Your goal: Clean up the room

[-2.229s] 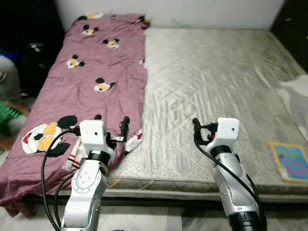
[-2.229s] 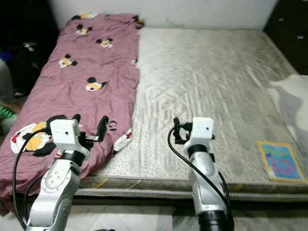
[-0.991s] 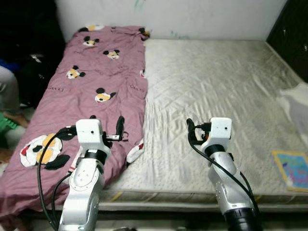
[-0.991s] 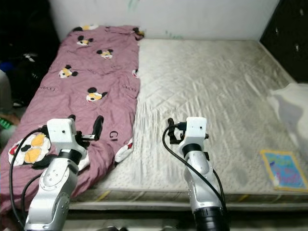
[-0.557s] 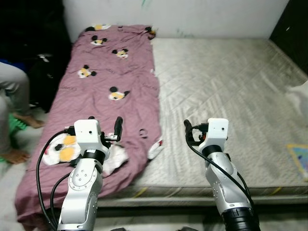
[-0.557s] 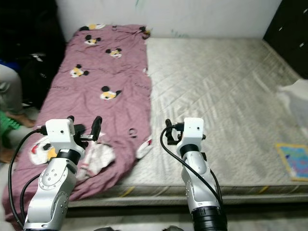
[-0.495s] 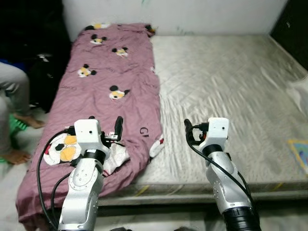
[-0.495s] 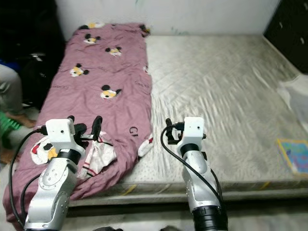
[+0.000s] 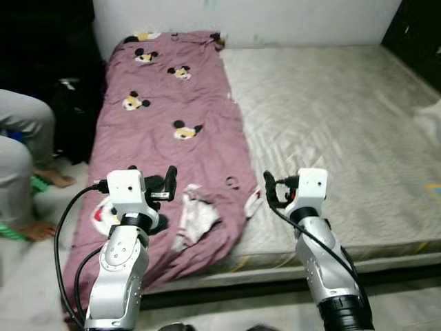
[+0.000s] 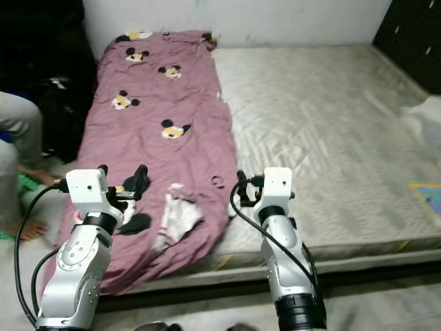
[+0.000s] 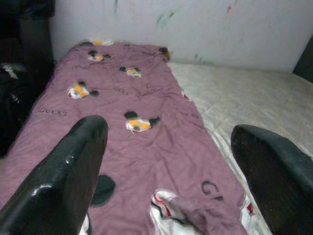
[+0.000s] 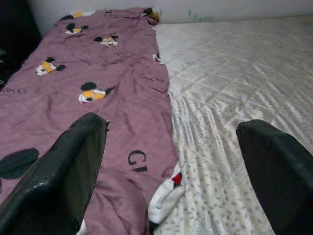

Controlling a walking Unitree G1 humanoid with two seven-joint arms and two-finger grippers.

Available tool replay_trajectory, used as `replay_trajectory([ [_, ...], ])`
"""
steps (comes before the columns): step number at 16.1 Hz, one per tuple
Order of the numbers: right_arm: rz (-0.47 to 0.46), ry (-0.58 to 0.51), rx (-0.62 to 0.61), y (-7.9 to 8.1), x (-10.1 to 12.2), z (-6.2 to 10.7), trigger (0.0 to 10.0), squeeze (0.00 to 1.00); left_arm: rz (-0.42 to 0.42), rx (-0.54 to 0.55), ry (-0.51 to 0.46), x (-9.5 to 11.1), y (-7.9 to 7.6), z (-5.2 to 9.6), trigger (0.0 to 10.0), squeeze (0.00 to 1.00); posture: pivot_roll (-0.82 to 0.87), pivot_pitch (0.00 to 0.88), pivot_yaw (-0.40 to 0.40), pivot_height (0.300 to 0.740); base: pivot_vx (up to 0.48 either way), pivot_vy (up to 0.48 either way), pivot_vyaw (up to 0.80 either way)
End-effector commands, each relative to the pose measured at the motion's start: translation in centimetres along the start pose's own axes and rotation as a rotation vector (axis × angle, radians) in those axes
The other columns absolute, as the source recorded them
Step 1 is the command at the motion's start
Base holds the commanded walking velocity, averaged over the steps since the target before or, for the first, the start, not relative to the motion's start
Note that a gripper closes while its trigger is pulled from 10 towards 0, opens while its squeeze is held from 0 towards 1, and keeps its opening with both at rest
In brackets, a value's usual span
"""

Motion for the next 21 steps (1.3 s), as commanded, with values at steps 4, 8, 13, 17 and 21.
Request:
replay_trajectory([
  [4,-0.010,0.008,-0.014,-0.50,-0.12,0.09,10.0,0.00,-0.010,-0.007,-0.024,0.50,-0.20,0.03,10.0,0.00,-0.02,0.118,0.003,0.740,0.000,0.240,0.00],
  [8,-0.006,0.008,-0.013,-0.48,-0.12,0.06,10.0,0.00,-0.012,-0.019,-0.031,0.62,-0.37,0.04,10.0,0.00,-0.02,0.117,0.003,0.740,0.000,0.000,0.00],
  [13,-0.004,0.013,-0.018,-0.48,-0.22,0.01,10.0,0.00,-0.010,-0.032,-0.039,0.72,-0.50,0.01,10.0,0.00,-0.02,0.116,0.004,0.740,0.000,0.000,-0.56],
  [17,-0.004,0.012,-0.016,-0.46,-0.21,-0.02,10.0,0.00,-0.010,-0.036,-0.043,0.76,-0.55,0.03,10.0,0.00,-0.02,0.112,0.005,0.740,0.000,0.000,0.00],
  [21,-0.002,0.011,-0.016,-0.41,-0.18,-0.08,10.0,0.00,-0.010,-0.039,-0.046,0.82,-0.60,-0.05,10.0,0.00,-0.02,0.110,0.005,0.740,0.000,0.000,0.00],
])
Point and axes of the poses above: a point about 5 cm out from each wrist's last joint towards the gripper, its own z axis pointing back from the gripper into the wrist, its own x axis along the axis of the wrist's last joint, y = z × x, the point moved 5 cm from there along -z, pointing out of the wrist towards the gripper, and after that the axes turned 12 degrees about -z, right-handed, at the moved point
